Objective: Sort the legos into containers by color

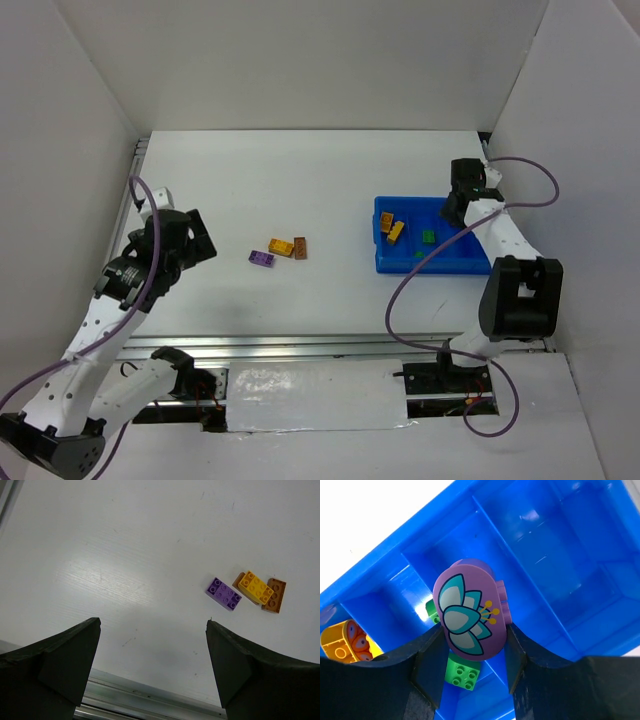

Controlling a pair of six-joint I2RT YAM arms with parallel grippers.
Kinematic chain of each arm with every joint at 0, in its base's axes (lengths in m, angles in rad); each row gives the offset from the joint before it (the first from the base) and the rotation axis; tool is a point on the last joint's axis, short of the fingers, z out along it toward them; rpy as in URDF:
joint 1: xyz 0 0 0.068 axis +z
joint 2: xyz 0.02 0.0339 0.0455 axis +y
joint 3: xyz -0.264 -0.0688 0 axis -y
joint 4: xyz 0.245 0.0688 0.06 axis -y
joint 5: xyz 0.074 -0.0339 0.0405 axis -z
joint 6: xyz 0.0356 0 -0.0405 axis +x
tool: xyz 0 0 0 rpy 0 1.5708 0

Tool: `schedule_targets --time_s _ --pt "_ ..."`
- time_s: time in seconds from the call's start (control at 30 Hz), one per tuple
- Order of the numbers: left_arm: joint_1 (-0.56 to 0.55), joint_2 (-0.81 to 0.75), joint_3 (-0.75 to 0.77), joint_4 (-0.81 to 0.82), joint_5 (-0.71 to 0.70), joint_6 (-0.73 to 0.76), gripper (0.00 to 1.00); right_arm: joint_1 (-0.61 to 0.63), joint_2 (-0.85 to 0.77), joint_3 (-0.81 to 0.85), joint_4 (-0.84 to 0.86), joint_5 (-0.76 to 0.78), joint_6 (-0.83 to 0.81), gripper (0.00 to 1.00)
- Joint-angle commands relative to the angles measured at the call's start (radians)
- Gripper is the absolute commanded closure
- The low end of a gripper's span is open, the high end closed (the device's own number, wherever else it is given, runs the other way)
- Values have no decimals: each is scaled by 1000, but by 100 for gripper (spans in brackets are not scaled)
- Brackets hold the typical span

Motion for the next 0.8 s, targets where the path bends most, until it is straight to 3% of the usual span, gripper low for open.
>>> schedule_targets --time_s 0.0,0.13,0.23,0.3,0.33,0.53,0.77 --pt "5 2 -8 37 16 23 0 -15 22 -2 -11 28 32 78" --pt "5 2 -9 48 38 33 0 -15 48 10 -20 20 39 75" --pt "5 7 -11 50 45 38 0 -15 30 1 -14 39 44 61" --pt "5 8 -11 50 45 40 0 -17 18 -7 -8 29 42 60" --pt "5 8 -11 53 47 41 0 -14 14 -10 -7 16 44 48" --pt "5 12 -11 53 50 41 0 -11 -12 -30 6 -18 45 15" --pt "5 51 -12 69 105 27 0 44 -126 -8 -31 -38 50 9"
